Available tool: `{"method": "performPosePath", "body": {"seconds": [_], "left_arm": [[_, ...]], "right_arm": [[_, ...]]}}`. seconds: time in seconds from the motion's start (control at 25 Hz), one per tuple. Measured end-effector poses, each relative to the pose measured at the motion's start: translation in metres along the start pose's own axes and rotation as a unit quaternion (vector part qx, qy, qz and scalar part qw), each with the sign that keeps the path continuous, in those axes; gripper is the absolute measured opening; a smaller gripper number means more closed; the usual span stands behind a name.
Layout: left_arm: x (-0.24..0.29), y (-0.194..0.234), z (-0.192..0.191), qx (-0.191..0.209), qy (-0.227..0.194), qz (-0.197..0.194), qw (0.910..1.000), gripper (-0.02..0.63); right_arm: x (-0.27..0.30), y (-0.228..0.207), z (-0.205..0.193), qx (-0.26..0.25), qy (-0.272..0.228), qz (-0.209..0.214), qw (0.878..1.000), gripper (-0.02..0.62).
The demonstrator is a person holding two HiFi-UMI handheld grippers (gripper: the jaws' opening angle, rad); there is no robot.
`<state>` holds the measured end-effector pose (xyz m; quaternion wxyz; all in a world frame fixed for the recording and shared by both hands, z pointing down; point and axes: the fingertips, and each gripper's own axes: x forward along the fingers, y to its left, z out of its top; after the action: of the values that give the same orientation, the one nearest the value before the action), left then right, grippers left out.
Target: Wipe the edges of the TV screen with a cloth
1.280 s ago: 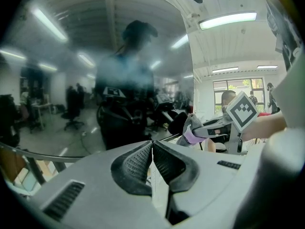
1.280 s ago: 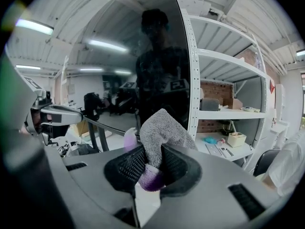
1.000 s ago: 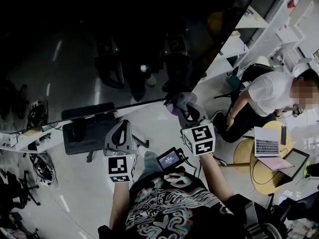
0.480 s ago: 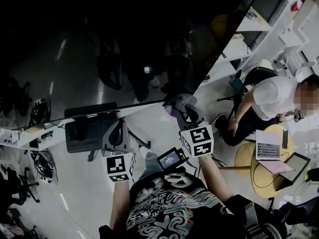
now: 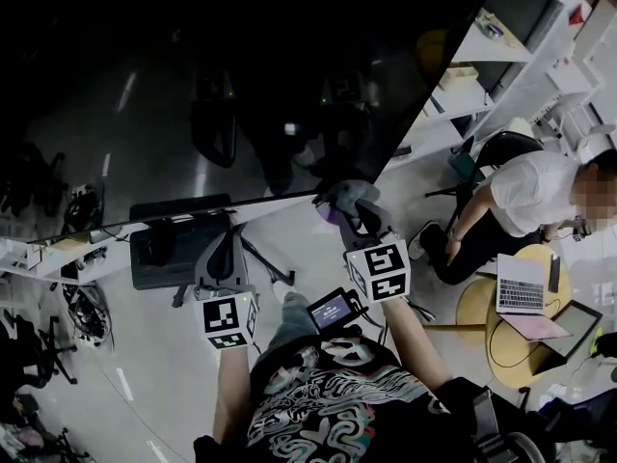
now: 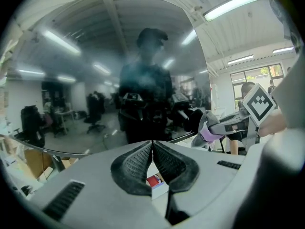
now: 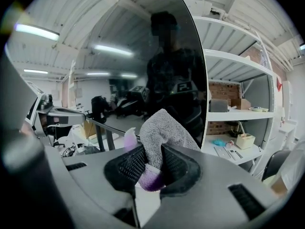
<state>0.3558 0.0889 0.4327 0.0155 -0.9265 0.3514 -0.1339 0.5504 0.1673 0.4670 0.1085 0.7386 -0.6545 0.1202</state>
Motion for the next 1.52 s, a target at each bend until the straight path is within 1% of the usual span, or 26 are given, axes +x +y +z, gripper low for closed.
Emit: {"method": "performPosePath", "body": {"seconds": [0.2, 0.44, 0.64, 1.16, 1.52], "left_arm": [[-0.014, 0.004, 0.005, 0.004, 0.002, 0.011, 0.9999, 0.020], [-0.025, 0.019, 0.000, -0.001, 0.007, 0.036, 0.9993, 0.021], [-0.026, 0.029, 0.005, -0.006, -0.006, 0.050, 0.9987, 0.020], [-0.024, 0.054, 0.005, -0.014, -0.008, 0.047, 0.9988, 0.020], [-0.030, 0.060, 0.000, -0.015, -0.004, 0.046, 0.9988, 0.021]], "right_arm": [[-0.003, 0.001, 0.001, -0.003, -0.002, 0.011, 1.000, 0.095], [0.001, 0.007, 0.004, -0.004, -0.004, 0.022, 1.000, 0.095], [0.001, 0.011, 0.004, -0.001, -0.005, 0.027, 1.000, 0.095], [0.010, 0.027, 0.011, 0.002, 0.001, 0.025, 1.000, 0.095], [0.011, 0.033, 0.010, 0.005, 0.005, 0.024, 1.000, 0.095]]}}
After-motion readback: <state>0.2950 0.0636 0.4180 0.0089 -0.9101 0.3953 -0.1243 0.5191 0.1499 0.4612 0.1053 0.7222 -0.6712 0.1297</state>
